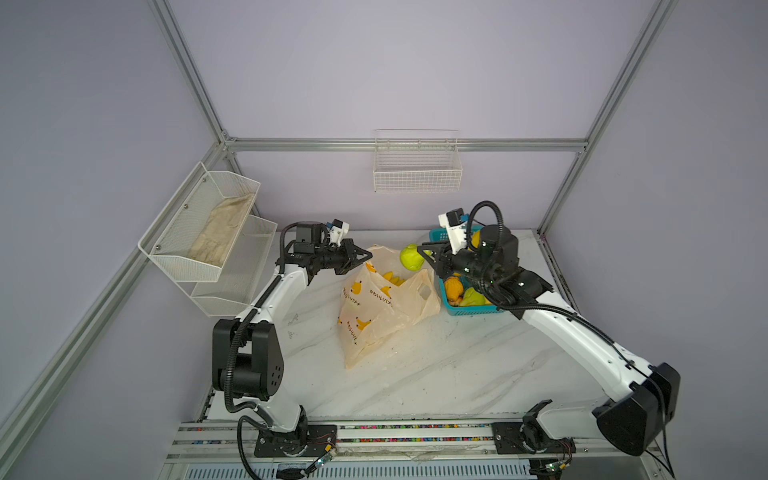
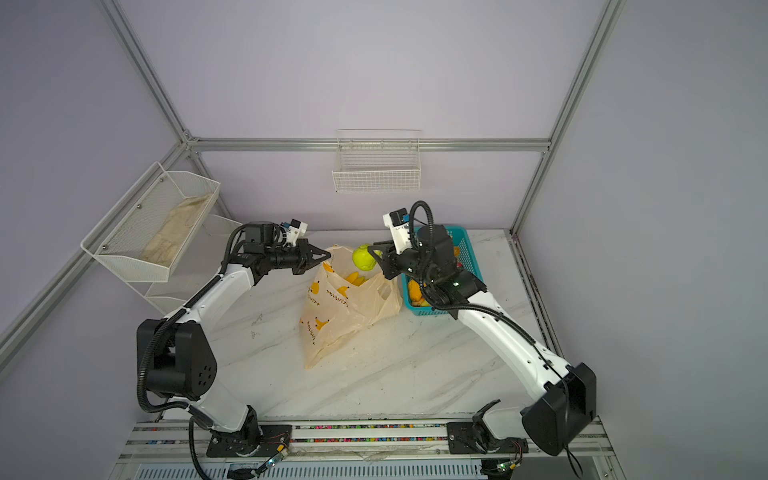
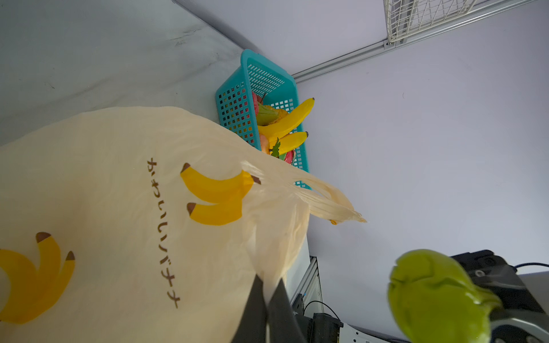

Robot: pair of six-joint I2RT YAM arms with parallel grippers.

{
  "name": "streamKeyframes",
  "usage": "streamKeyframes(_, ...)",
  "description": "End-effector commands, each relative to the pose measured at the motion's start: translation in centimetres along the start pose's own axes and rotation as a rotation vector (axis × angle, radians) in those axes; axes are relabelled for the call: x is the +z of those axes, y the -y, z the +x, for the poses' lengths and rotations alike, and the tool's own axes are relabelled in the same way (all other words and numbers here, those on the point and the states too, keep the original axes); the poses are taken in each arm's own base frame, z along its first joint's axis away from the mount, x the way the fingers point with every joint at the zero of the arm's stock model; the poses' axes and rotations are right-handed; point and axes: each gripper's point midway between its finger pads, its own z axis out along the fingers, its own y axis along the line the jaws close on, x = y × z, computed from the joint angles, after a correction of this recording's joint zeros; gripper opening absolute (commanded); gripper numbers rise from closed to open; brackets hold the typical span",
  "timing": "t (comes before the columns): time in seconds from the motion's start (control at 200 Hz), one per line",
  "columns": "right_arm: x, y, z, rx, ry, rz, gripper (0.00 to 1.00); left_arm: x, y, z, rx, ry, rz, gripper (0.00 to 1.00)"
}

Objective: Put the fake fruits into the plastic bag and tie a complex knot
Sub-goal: 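Carry the green pear into the bag opening with the right gripper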

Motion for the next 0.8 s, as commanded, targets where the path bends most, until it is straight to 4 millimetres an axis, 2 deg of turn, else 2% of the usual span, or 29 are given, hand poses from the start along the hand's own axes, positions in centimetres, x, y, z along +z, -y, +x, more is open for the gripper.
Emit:
streamKeyframes(0.0,2.7,-0.5,0.1,-0.015,0.017,-0.025,0.12,-0.3,0.4,0.4,0.033,0.004,0.018,0.00)
streamKeyframes(0.065,4.7,0.4,1.3,-0.016,-0.001,0.006,0.12,-0.3,0.4,0.4,0.034,0.004,0.018,0.00)
streamKeyframes(0.14,7.1,2.5,2.9,-0.007,-0.017,0.079,0.14,-0.2,0.3,0.5,0.033,0.003,0.016,0.00)
streamKeyframes(0.26,9.7,5.5,5.1,0.007,-0.044,0.183,0.14,-0.3,0.3,0.5,0.034,0.004,0.017,0.00)
streamKeyframes(0.38,11.5,6.4,7.3,0.028,-0.074,0.187,0.14,-0.2,0.3,0.5,0.034,0.002,0.017,0.00)
streamKeyframes(0.52,13.3,4.9,10.1,0.089,-0.141,0.071,0.17,-0.2,0.3,0.5,0.035,0.003,0.016,0.00)
streamKeyframes(0.625,13.9,2.3,11.6,0.135,-0.186,-0.074,0.22,-0.2,0.4,0.5,0.033,0.002,0.017,0.00)
streamKeyframes(0.73,13.4,-0.5,11.9,0.178,-0.192,-0.238,0.26,-0.2,0.4,0.5,0.033,0.002,0.018,0.00)
streamKeyframes(0.795,12.8,-1.4,11.7,0.196,-0.176,-0.292,0.30,-0.2,0.4,0.5,0.034,0.002,0.018,0.00)
